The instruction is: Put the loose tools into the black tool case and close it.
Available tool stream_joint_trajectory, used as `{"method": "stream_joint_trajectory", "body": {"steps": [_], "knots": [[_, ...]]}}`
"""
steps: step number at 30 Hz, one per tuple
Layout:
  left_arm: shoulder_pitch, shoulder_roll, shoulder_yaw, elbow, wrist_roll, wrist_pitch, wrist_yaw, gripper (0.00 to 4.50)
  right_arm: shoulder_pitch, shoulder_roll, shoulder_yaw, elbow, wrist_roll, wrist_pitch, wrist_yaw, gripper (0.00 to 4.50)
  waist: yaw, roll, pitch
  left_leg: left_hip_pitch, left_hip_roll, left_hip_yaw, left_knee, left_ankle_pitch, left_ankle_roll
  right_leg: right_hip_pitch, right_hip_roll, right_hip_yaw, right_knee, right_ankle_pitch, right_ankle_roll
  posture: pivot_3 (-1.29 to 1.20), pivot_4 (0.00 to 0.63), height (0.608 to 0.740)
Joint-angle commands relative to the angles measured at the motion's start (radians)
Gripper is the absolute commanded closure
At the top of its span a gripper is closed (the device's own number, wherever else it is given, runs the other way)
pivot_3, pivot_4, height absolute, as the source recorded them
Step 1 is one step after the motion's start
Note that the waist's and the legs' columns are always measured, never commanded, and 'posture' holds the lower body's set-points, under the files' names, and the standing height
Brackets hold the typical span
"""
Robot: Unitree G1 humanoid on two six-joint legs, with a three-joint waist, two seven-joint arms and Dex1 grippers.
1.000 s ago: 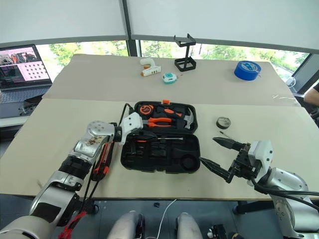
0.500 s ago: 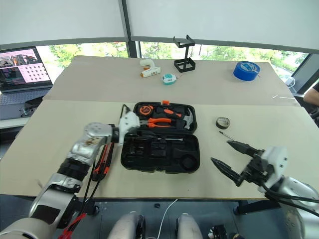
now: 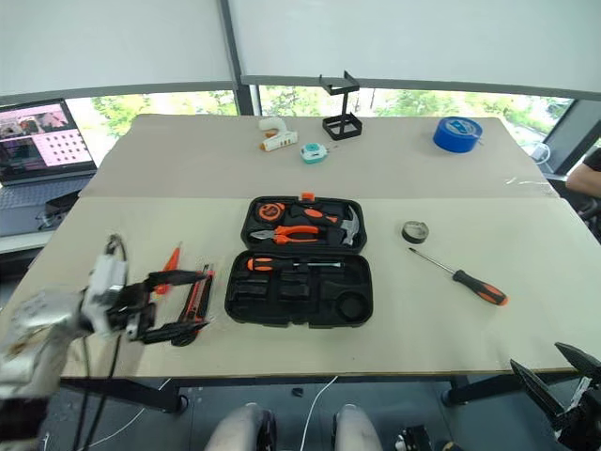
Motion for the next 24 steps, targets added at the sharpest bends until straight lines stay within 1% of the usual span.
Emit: {"method": "stream_joint_trajectory", "body": {"steps": [1, 3, 4, 6, 7, 9, 11, 14, 18, 20, 24], "knots": [[0.017, -0.029, 0.016, -0.082, -0.044, 0.000, 0.054, 0.03, -0.108, -0.103, 0.033, -0.002, -0.017, 0.009, 0.008, 0.00, -0.002, 0.000, 0.000, 0.001, 0.000, 0.001, 0.000, 0.000, 0.000, 0.001, 0.000, 0.001, 0.000, 0.000, -0.001, 0.00, 0.150, 0.740], [0.007, -0.042, -0.006, -0.119, -0.072, 0.029, 0.075, 0.03, -0.181, -0.188, 0.086, 0.054, -0.081, 0.024, 0.013, 0.00, -0.004, 0.000, 0.000, 0.005, -0.002, 0.003, 0.000, 0.000, 0.000, 0.004, -0.001, 0.003, 0.000, 0.001, 0.000, 0.00, 0.150, 0.740], [-0.008, -0.044, -0.023, -0.137, -0.074, 0.033, 0.080, 0.03, -0.248, -0.245, 0.129, 0.099, -0.109, 0.046, 0.025, 0.00, -0.004, 0.000, 0.001, 0.006, -0.002, 0.004, 0.000, 0.000, 0.000, 0.004, -0.002, 0.003, 0.000, 0.001, 0.000, 0.00, 0.150, 0.740], [-0.042, -0.050, -0.046, -0.152, -0.073, 0.037, 0.097, 0.03, -0.364, -0.321, 0.202, 0.179, -0.141, 0.088, 0.044, 0.00, -0.004, -0.001, 0.001, 0.006, -0.003, 0.004, 0.000, 0.000, 0.000, 0.004, -0.002, 0.003, 0.000, 0.001, 0.000, 0.00, 0.150, 0.740], [-0.066, -0.056, -0.057, -0.161, -0.078, 0.041, 0.109, 0.03, -0.452, -0.366, 0.274, 0.244, -0.174, 0.131, 0.076, 0.00, -0.001, -0.001, 0.001, 0.006, -0.003, 0.004, 0.000, 0.000, 0.000, 0.004, -0.001, 0.003, 0.000, 0.001, 0.000, 0.00, 0.150, 0.740], [-0.098, -0.063, -0.080, -0.177, -0.086, 0.046, 0.122, 0.03, -0.611, -0.419, 0.397, 0.376, -0.246, 0.188, 0.112, 0.00, 0.000, -0.001, 0.001, 0.006, -0.003, 0.004, 0.000, 0.000, 0.001, 0.004, 0.002, 0.004, 0.000, 0.001, 0.002, 0.00, 0.150, 0.740], [-0.114, -0.065, -0.098, -0.185, -0.089, 0.055, 0.127, 0.03, -0.729, -0.439, 0.481, 0.487, -0.303, 0.195, 0.132, 0.00, -0.001, -0.002, 0.001, 0.004, -0.003, 0.003, 0.000, 0.000, 0.001, 0.003, 0.005, 0.004, -0.001, 0.004, 0.006, 0.00, 0.150, 0.740], [-0.129, -0.064, -0.123, -0.203, -0.096, 0.066, 0.134, 0.03, -0.901, -0.437, 0.590, 0.659, -0.389, 0.157, 0.158, 0.00, 0.000, -0.001, 0.001, 0.003, -0.002, 0.003, -0.001, -0.002, 0.002, 0.002, 0.006, 0.003, -0.002, 0.002, 0.005, 0.00, 0.150, 0.740], [-0.134, -0.060, -0.137, -0.214, -0.099, 0.076, 0.137, 0.03, -1.041, -0.430, 0.693, 0.801, -0.481, 0.155, 0.153, 0.00, -0.006, -0.001, 0.001, 0.001, -0.003, 0.003, -0.001, -0.003, 0.002, 0.000, 0.006, 0.003, -0.002, 0.002, 0.005, 0.00, 0.150, 0.740], [-0.126, -0.054, -0.139, -0.224, -0.102, 0.080, 0.135, 0.00, -1.102, -0.416, 0.728, 0.862, -0.519, 0.127, 0.136, 0.51, -0.012, -0.001, 0.001, 0.001, -0.003, 0.003, -0.001, -0.003, 0.002, 0.000, 0.005, 0.004, -0.002, 0.002, 0.006, 0.00, 0.150, 0.740], [-0.106, -0.034, -0.123, -0.219, -0.103, 0.084, 0.130, 0.00, -1.153, -0.397, 0.726, 0.906, -0.506, 0.084, 0.172, 1.66, -0.015, -0.002, 0.002, 0.001, -0.003, 0.003, -0.001, -0.003, 0.002, 0.001, 0.005, 0.004, -0.003, 0.002, 0.006, 0.00, 0.150, 0.740]]}}
